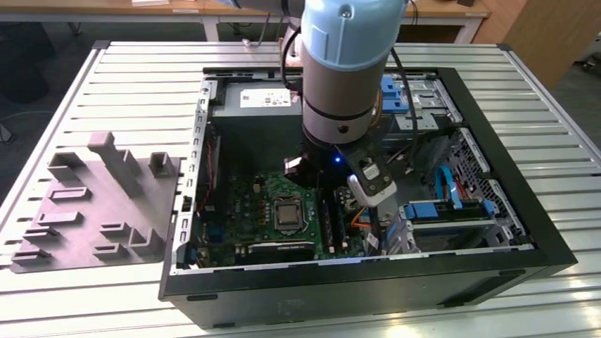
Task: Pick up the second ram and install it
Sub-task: 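Insert the second ram into the second slot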
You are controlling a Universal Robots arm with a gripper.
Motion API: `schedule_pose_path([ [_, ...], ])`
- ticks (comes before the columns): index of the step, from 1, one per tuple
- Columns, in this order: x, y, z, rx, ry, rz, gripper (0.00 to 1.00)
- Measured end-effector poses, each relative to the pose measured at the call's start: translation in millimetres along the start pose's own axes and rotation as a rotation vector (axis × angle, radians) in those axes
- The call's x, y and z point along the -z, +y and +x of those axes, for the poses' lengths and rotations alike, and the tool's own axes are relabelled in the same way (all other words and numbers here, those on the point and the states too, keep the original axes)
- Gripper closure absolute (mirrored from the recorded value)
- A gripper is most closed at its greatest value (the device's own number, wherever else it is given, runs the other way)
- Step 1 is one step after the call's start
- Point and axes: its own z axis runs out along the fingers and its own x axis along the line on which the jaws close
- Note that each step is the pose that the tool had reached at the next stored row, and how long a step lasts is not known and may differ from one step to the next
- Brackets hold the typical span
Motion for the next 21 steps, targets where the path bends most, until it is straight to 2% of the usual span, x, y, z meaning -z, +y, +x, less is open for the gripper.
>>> schedule_pose_path([
  [4, 9.1, 0.8, -0.5, 0.000, 0.0000, 0.0014, 0.81],
  [11, 9.1, 1.0, -0.5, 0.001, -0.0001, 0.0080, 0.81],
  [13, 9.1, 1.0, -0.5, 0.001, -0.0002, 0.0093, 0.83],
  [14, 9.1, 1.0, -0.5, 0.001, -0.0002, 0.0100, 0.89],
  [19, 9.1, 1.0, -0.5, 0.001, -0.0003, 0.0131, 0.89],
  [21, 9.2, 1.1, -0.5, 0.001, -0.0004, 0.0192, 0.89],
])
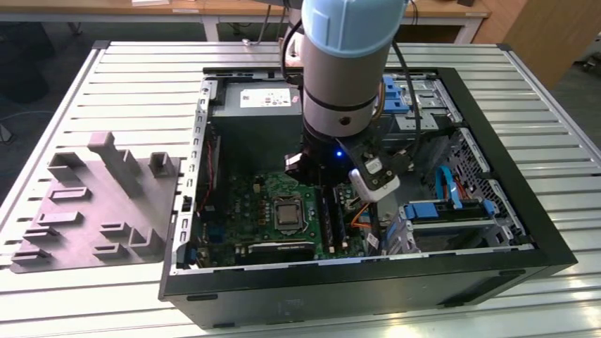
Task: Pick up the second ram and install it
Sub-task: 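Insert the second ram into the second slot, then press down the second ram until it locks into place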
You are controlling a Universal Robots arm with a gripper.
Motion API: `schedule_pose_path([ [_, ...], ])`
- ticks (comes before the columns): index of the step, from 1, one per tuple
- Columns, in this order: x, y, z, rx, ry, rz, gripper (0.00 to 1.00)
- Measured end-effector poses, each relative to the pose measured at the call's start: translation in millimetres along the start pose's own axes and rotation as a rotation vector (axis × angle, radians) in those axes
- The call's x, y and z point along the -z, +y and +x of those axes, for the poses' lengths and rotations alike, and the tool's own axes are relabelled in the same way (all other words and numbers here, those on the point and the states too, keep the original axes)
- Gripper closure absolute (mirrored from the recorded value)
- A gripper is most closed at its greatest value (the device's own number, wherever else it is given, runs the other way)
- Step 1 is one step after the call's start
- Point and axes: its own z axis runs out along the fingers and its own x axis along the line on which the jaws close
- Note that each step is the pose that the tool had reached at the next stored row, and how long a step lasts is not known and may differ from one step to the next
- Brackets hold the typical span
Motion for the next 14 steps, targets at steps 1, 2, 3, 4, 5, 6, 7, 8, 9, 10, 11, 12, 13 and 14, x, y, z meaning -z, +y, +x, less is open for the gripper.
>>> schedule_pose_path([
  [1, 0.4, -0.1, 0.0, 0.000, 0.0001, 0.0012, 0.89],
  [2, 1.0, -0.1, 0.0, 0.000, 0.0002, 0.0014, 0.89],
  [3, 1.9, 0.0, -0.1, 0.000, 0.0001, 0.0014, 0.89],
  [4, 2.8, 0.1, -0.2, 0.000, 0.0000, 0.0012, 0.89],
  [5, 3.5, 0.1, -0.2, 0.000, 0.0000, 0.0013, 0.89],
  [6, 3.5, 0.2, -0.2, 0.000, 0.0000, 0.0010, 0.89],
  [7, 3.5, 0.2, -0.2, 0.000, -0.0001, 0.0009, 0.89],
  [8, 4.2, 0.2, -0.2, 0.000, 0.0000, 0.0011, 0.89],
  [9, 4.8, 0.2, -0.3, 0.000, 0.0000, 0.0011, 0.89],
  [10, 4.9, 0.2, -0.2, 0.000, 0.0000, 0.0011, 0.89],
  [11, 5.0, 0.2, -0.3, 0.000, 0.0000, 0.0012, 0.89],
  [12, 5.0, 0.2, -0.3, 0.000, 0.0000, 0.0011, 0.89],
  [13, 5.0, 0.2, -0.3, 0.000, 0.0000, 0.0011, 0.89],
  [14, 5.1, 0.2, -0.3, 0.000, 0.0000, 0.0011, 0.89],
])
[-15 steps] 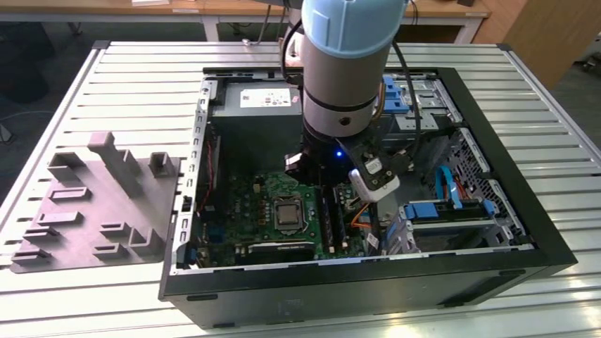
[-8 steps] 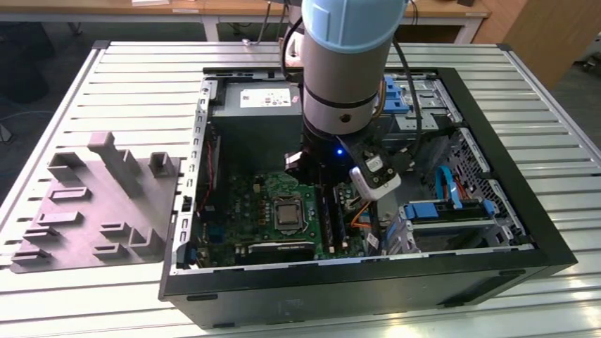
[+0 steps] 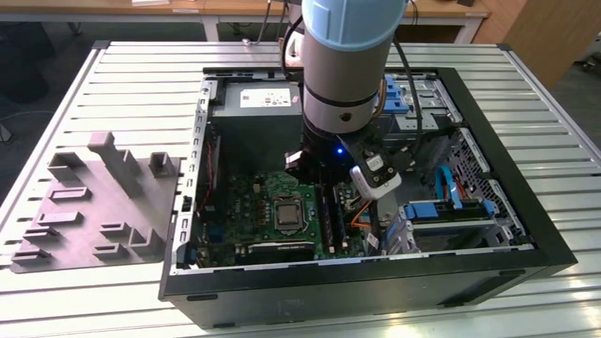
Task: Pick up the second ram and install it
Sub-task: 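Press down the second ram until it locks into place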
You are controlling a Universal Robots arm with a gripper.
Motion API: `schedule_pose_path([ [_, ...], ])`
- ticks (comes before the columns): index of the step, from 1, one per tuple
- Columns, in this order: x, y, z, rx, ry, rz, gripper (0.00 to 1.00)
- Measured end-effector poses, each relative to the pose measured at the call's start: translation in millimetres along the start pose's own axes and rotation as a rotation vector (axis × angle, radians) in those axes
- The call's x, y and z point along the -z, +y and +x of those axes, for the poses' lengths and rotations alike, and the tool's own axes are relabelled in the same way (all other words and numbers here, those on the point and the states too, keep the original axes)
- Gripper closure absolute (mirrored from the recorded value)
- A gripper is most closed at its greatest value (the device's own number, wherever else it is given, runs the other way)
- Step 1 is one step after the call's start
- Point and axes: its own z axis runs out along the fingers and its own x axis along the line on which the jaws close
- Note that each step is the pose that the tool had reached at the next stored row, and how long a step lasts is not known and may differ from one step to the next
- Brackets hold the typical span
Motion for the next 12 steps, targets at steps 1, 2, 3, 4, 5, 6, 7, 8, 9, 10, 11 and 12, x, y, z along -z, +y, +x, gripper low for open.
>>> schedule_pose_path([
  [1, 0.0, 0.0, 0.0, 0.000, 0.0000, 0.0000, 0.89],
  [2, 0.1, 0.2, -0.1, 0.000, 0.0000, 0.0002, 0.89],
  [3, 0.2, 0.8, 0.0, 0.000, 0.0001, 0.0003, 0.89],
  [4, 0.0, 1.5, 0.0, 0.000, 0.0000, 0.0002, 0.89],
  [5, -0.2, 2.2, 0.1, 0.000, 0.0000, -0.0001, 0.89],
  [6, -0.3, 3.0, 0.1, 0.000, 0.0000, 0.0000, 0.89],
  [7, -0.4, 4.1, 0.1, 0.000, 0.0000, 0.0000, 0.89],
  [8, -0.5, 5.2, 0.1, 0.000, 0.0000, 0.0000, 0.89],
  [9, -0.6, 6.3, 0.2, 0.000, 0.0000, 0.0000, 0.89],
  [10, -0.8, 7.5, 0.2, 0.000, 0.0000, -0.0001, 0.89],
  [11, -0.9, 8.6, 0.2, 0.000, 0.0000, -0.0001, 0.89],
  [12, -1.1, 9.6, 0.2, 0.000, 0.0000, -0.0002, 0.89],
])
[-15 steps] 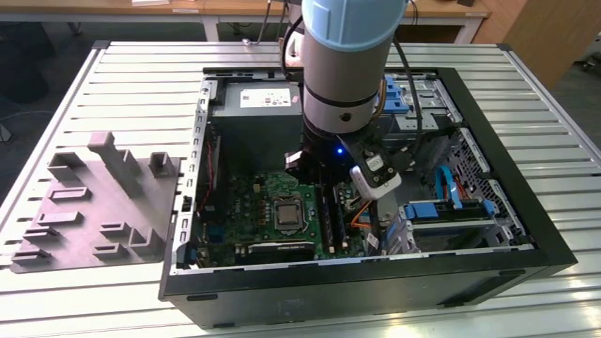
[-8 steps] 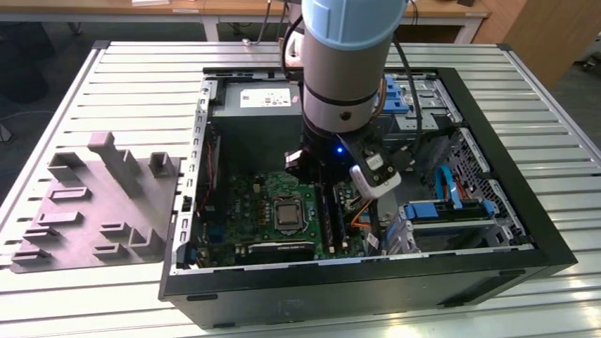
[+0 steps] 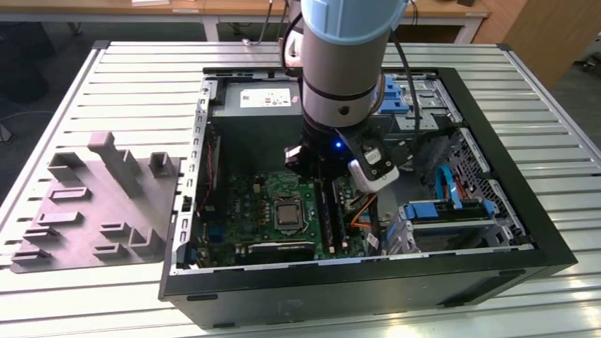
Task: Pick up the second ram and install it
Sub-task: 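Press down the second ram until it locks into place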
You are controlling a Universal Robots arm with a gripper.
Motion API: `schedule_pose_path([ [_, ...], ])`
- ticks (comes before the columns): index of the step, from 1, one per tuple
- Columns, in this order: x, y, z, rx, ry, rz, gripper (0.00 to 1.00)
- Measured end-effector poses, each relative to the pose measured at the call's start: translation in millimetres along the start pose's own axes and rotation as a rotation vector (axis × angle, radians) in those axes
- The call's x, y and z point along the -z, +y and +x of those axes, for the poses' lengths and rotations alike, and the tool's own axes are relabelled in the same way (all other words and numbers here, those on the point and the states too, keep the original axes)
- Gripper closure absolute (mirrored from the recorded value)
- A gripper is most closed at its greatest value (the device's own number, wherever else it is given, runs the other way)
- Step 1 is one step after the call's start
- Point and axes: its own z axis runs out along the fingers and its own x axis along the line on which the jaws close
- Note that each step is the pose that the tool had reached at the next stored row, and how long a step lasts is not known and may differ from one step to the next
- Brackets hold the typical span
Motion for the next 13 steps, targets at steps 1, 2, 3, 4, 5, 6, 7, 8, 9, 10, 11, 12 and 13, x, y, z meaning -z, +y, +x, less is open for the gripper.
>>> schedule_pose_path([
  [1, -0.1, 0.6, 0.0, 0.000, 0.0000, -0.0001, 0.89],
  [2, -0.2, 1.3, 0.0, 0.000, 0.0000, -0.0001, 0.89],
  [3, -0.3, 2.1, 0.1, 0.000, 0.0000, -0.0003, 0.89],
  [4, -0.3, 3.0, 0.1, 0.000, 0.0000, -0.0003, 0.89],
  [5, -0.4, 3.8, 0.1, 0.000, 0.0000, -0.0005, 0.89],
  [6, -0.6, 4.8, 0.1, 0.000, 0.0000, -0.0008, 0.89],
  [7, -0.6, 5.8, 0.2, 0.000, 0.0001, -0.0008, 0.89],
  [8, -0.8, 7.0, 0.2, 0.000, 0.0001, -0.0011, 0.89],
  [9, -0.9, 8.1, 0.3, 0.000, 0.0001, -0.0012, 0.89],
  [10, -1.0, 9.0, 0.3, 0.000, 0.0000, -0.0015, 0.89],
  [11, -1.1, 9.8, 0.3, 0.000, 0.0001, -0.0018, 0.89],
  [12, -1.1, 10.5, 0.3, 0.000, 0.0001, -0.0022, 0.89],
  [13, -1.2, 11.1, 0.3, 0.000, 0.0001, -0.0029, 0.89],
])
